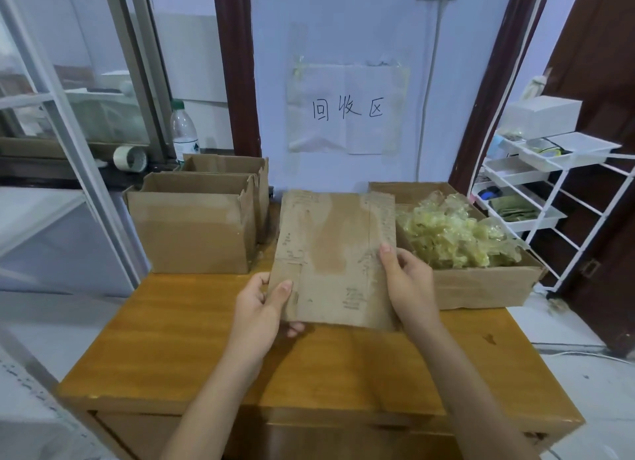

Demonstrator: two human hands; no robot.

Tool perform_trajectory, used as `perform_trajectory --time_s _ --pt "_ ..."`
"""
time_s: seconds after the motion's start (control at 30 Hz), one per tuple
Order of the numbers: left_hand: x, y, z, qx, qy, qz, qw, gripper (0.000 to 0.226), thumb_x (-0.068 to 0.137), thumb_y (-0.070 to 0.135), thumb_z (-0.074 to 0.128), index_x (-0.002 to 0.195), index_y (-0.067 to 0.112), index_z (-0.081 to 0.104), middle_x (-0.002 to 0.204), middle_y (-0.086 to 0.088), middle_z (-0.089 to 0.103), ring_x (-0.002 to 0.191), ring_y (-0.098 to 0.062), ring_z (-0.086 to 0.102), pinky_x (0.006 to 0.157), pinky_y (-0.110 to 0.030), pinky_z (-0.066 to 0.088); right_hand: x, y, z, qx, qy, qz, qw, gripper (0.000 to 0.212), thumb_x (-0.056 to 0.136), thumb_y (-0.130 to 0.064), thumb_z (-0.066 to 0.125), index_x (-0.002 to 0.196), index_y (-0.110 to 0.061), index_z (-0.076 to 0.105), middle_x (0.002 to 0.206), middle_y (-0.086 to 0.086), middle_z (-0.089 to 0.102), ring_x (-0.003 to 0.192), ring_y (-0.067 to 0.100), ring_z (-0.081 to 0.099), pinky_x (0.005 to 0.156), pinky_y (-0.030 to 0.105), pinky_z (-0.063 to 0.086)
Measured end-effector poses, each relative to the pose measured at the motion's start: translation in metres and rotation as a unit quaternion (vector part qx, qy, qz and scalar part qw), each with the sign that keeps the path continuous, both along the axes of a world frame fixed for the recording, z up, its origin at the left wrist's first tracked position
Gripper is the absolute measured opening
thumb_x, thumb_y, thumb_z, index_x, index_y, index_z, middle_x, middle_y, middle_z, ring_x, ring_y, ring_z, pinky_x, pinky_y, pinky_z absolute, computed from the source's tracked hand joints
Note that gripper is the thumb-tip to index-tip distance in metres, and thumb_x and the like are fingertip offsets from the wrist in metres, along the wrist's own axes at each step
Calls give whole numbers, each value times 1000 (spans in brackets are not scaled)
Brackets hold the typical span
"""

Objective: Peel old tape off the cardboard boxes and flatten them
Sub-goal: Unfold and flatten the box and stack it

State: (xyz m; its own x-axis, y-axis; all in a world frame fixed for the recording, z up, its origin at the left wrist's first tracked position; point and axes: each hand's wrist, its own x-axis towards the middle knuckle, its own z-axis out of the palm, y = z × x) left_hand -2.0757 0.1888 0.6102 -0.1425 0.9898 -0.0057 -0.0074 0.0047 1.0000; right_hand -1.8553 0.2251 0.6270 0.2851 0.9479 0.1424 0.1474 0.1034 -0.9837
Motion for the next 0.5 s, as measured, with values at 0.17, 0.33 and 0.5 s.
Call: perform_trajectory --time_s 0.17,0.33,0.5 --pt "10 64 21 -18 -18 41 999 16 108 27 57 111 14 64 97 -9 77 57 -22 69 54 -35 58 -1 57 20 -38 50 64 996 19 104 -38 61 110 -25 73 105 -4 79 101 19 75 86 47 63" --pt "9 123 29 8 109 57 992 13 107 38 54 105 27 61 104 1 73 78 -23 75 68 -40 64 -9 112 30 -38 18 25 999 16 106 -26 59 114 -17 70 109 2 76 102 22 73 82 41 64" --pt "7 157 28 60 261 79 960 35 107 36 51 138 21 53 124 3 66 110 -23 61 92 -41 53 -17 150 28 -48 28 20 998 22 105 -24 62 114 -8 73 109 7 76 98 26 74 75 44 66"
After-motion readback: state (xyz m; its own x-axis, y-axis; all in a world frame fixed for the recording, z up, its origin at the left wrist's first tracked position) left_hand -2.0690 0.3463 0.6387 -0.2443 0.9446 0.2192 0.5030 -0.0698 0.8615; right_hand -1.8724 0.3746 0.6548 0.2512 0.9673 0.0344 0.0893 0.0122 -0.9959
